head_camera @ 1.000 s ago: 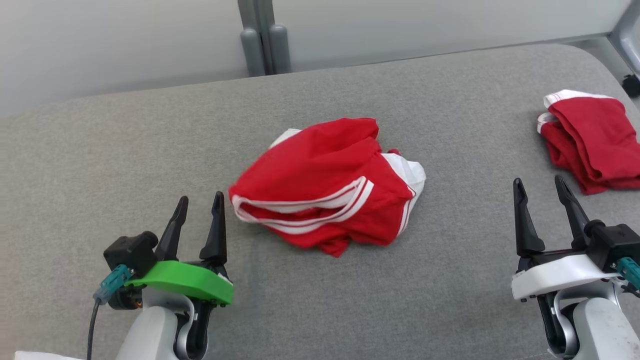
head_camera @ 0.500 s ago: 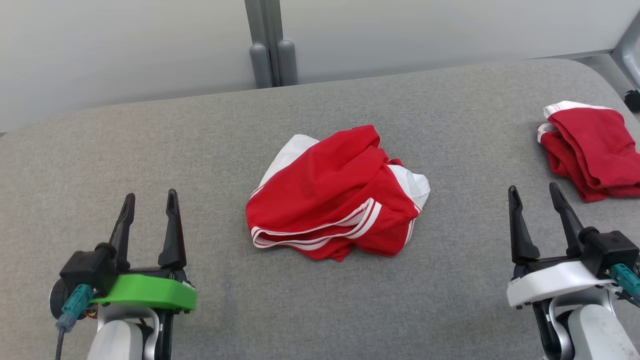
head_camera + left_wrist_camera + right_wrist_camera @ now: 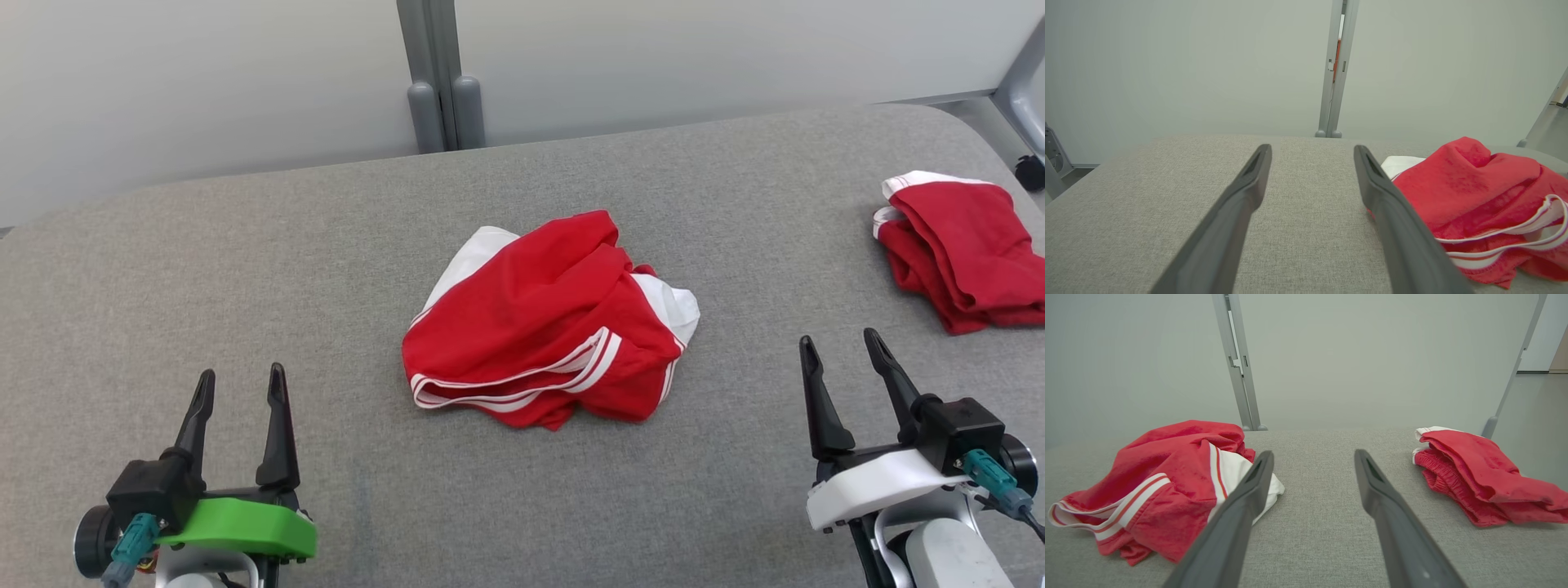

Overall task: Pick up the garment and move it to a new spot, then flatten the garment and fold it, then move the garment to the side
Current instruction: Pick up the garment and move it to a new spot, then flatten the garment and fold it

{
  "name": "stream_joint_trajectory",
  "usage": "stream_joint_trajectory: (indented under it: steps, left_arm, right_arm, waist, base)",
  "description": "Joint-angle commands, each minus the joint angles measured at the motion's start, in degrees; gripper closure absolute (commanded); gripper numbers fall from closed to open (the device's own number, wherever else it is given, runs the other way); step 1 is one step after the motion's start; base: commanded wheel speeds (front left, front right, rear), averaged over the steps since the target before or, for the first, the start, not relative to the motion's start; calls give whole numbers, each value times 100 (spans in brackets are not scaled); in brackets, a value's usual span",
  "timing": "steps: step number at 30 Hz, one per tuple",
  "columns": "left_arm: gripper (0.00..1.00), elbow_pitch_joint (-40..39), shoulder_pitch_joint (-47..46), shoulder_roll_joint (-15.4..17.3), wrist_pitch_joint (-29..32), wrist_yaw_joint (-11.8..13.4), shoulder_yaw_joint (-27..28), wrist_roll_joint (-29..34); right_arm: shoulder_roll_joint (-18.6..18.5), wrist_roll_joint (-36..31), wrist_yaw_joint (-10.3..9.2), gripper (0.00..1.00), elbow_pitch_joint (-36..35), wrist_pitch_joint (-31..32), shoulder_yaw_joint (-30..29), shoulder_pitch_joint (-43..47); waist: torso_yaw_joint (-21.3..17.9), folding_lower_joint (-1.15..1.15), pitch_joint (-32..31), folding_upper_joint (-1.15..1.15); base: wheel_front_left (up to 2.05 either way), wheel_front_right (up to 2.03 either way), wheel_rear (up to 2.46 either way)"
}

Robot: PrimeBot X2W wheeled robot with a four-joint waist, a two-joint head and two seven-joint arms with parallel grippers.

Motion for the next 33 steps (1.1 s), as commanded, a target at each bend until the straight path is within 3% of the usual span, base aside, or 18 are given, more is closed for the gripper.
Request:
stream_joint_trajectory:
  steps: [1,21,28,33]
  left_arm:
    - [0,6,83,-5,0,-23,3,-52]
    - [0,5,-113,-6,0,-30,-198,-151]
    - [0,427,-558,-5,0,-29,-1067,-304]
    - [0,1074,-1202,-2,30,-30,-2213,-884]
  right_arm:
    - [3,-13,-11,0,17,-14,7,51]
    - [13,-14,-11,0,-9,-14,5,-51]
    - [23,-13,-11,0,11,-14,86,-122]
    - [26,26,-11,0,40,-14,157,-182]
  waist:
    - [15,0,0,0]
    - [39,0,130,0]
    - [-79,0,189,0]
    - [-339,0,246,0]
  base:
    - [0,0,0]
    - [0,0,0]
    - [0,0,0]
    - [0,0,0]
